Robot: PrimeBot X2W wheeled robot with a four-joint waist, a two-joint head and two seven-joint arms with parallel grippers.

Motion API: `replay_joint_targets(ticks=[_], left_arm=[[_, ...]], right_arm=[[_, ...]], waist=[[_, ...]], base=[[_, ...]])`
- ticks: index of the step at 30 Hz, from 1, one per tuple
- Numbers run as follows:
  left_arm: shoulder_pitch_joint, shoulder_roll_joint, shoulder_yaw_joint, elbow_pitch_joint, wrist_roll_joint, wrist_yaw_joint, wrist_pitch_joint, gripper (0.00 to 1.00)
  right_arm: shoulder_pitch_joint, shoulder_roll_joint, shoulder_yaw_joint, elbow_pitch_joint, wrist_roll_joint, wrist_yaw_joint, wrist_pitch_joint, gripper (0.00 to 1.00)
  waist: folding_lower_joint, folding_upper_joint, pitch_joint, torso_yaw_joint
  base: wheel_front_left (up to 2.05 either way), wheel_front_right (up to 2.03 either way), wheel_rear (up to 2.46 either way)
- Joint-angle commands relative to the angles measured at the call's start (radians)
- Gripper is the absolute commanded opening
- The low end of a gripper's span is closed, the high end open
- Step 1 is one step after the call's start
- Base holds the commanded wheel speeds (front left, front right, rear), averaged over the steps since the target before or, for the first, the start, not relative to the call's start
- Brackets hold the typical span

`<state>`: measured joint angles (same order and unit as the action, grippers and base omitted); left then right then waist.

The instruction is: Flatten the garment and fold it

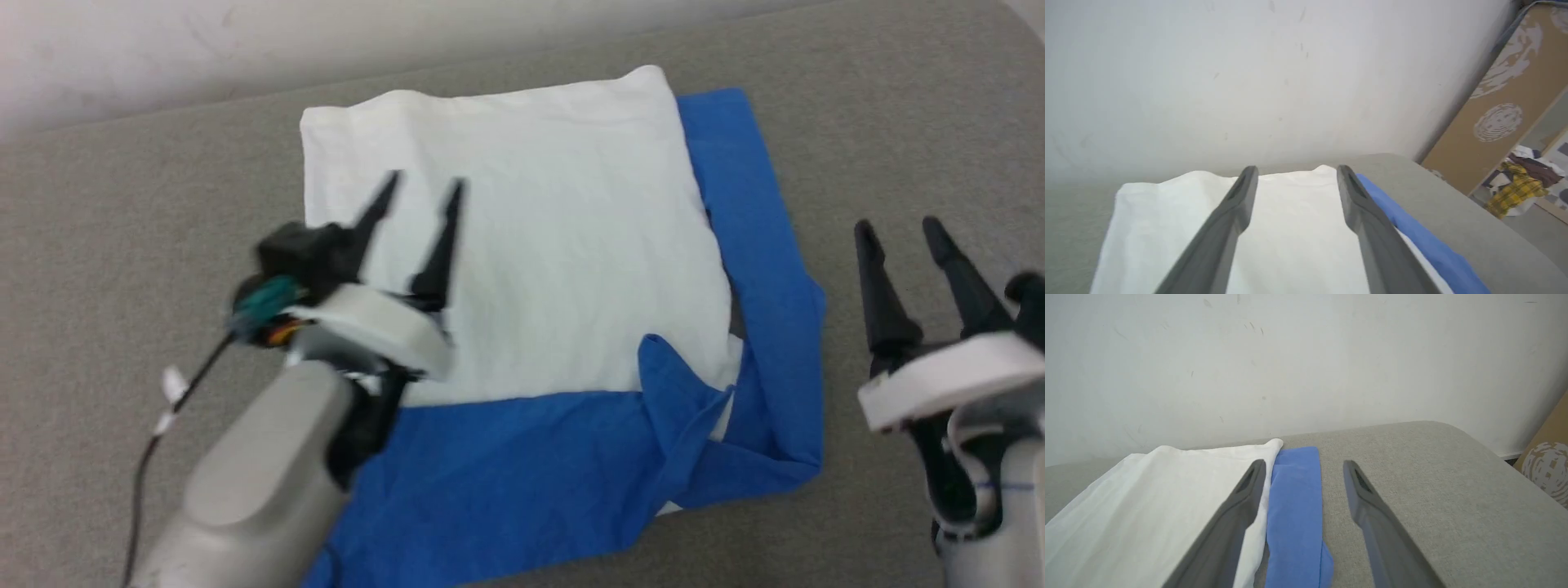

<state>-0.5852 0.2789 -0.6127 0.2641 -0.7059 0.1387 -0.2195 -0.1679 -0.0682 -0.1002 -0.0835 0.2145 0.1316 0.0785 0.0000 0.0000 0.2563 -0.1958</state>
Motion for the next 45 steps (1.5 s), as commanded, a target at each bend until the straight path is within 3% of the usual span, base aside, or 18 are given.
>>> replay_joint_targets(ticks=[1,5,11,22,33,34,36,37,45], left_arm=[[0.038,0.046,0.037,-0.013,0.033,0.033,-0.023,1.0],[0.096,0.127,0.132,-0.056,0.093,0.085,-0.04,1.0],[0.165,0.15,0.289,-0.178,0.199,0.1,-0.042,1.0],[0.211,0.058,0.461,-0.302,0.334,0.037,-0.042,1.0],[0.216,-0.021,0.546,-0.308,0.4,-0.028,-0.042,1.0],[0.217,-0.026,0.554,-0.305,0.404,-0.034,-0.042,1.0],[0.219,-0.037,0.567,-0.301,0.412,-0.045,-0.042,1.0],[0.222,-0.042,0.573,-0.299,0.417,-0.05,-0.042,1.0],[0.257,-0.079,0.608,-0.262,0.445,-0.083,-0.042,1.0]], right_arm=[[-0.065,-0.017,-0.01,0.035,0.023,-0.001,0.016,1.0],[-0.205,-0.053,-0.032,0.159,0.061,-0.001,0.072,1.0],[-0.439,-0.109,-0.067,0.368,0.103,-0.001,0.175,1.0],[-0.771,-0.17,-0.181,0.645,0.022,-0.001,0.345,1.0],[-0.876,-0.182,-0.212,0.732,-0.089,-0.001,0.543,1.0],[-0.877,-0.181,-0.206,0.733,-0.093,-0.001,0.565,0.62],[-0.872,-0.181,-0.189,0.728,-0.093,-0.001,0.604,0.26],[-0.867,-0.183,-0.184,0.721,-0.09,-0.001,0.611,0.0],[-0.76,-0.223,-0.197,0.615,-0.07,-0.001,0.483,0.0]], waist=[[0.0,0.0,0.032,0.037],[0.0,0.0,0.092,0.073],[0.0,0.0,0.199,0.127],[0.0,0.0,0.379,0.211],[0.0,0.0,0.41,0.231],[0.0,0.0,0.409,0.23],[0.0,0.0,0.405,0.228],[0.0,0.0,0.4,0.226],[0.0,0.0,0.308,0.207]], base=[[0.0,0.0,0.0],[0.0,0.0,0.0],[0.0,0.0,0.0],[0.0,0.0,0.0],[0.0,0.0,0.0],[0.0,0.0,0.0],[0.0,0.0,0.0],[0.0,0.0,0.0],[0.0,0.0,0.0]])
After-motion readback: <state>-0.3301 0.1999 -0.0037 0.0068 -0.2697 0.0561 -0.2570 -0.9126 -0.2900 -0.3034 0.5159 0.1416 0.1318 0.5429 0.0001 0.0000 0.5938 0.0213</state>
